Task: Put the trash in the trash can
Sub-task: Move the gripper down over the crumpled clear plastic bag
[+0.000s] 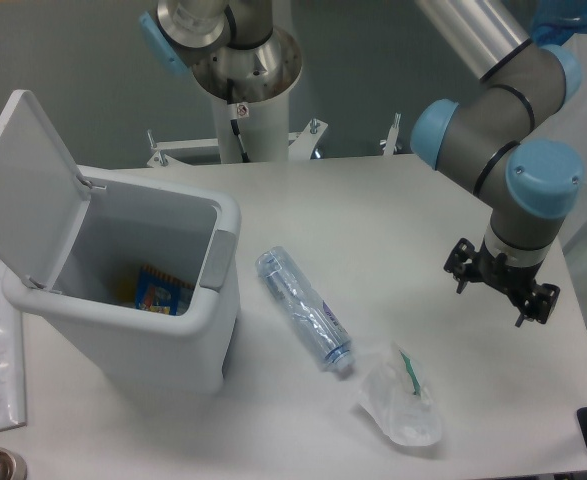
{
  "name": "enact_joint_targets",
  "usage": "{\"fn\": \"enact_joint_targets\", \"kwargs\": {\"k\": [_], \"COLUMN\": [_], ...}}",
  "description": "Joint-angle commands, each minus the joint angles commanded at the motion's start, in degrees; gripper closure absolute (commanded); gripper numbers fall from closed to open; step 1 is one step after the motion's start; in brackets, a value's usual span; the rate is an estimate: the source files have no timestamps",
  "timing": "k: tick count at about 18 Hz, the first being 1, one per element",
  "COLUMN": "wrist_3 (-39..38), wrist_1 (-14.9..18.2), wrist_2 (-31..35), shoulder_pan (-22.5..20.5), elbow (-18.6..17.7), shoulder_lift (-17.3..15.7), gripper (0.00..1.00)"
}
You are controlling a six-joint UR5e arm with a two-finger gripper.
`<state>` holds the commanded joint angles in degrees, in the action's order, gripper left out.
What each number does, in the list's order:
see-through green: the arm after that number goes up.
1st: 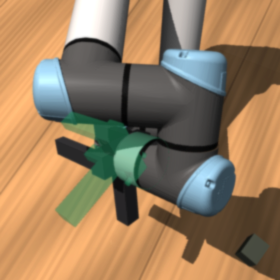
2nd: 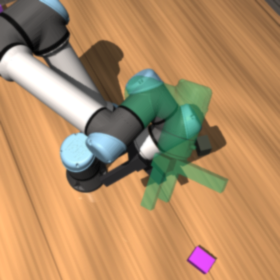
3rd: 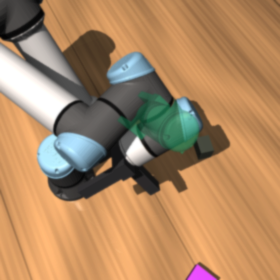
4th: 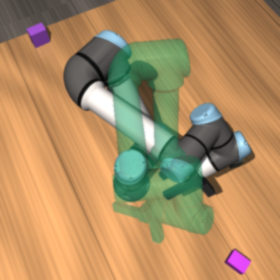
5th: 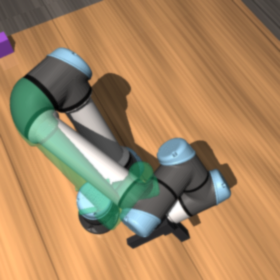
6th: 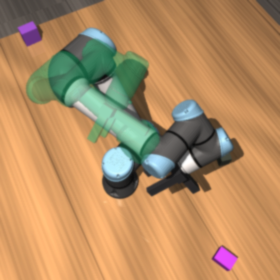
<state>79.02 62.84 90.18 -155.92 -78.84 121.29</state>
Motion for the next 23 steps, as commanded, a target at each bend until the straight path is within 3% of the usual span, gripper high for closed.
{"fn": "enact_joint_targets", "kwargs": {"k": [11, 14, 19, 23], "wrist_3": [-1.4, -6.4, -19.5, -20.8], "wrist_1": [0.4, 0.0, -0.3, -0.3], "wrist_2": [-1.9, -6.5, -8.4, -8.0], "shoulder_pan": [1.2, 1.7, 4.0, 5.8], "elbow": [-1.3, -1.3, 2.8, 3.0], "shoulder_lift": [-0.3, 0.1, 4.1, 6.2], "gripper": [0.00, 0.00, 0.00, 0.00]}}
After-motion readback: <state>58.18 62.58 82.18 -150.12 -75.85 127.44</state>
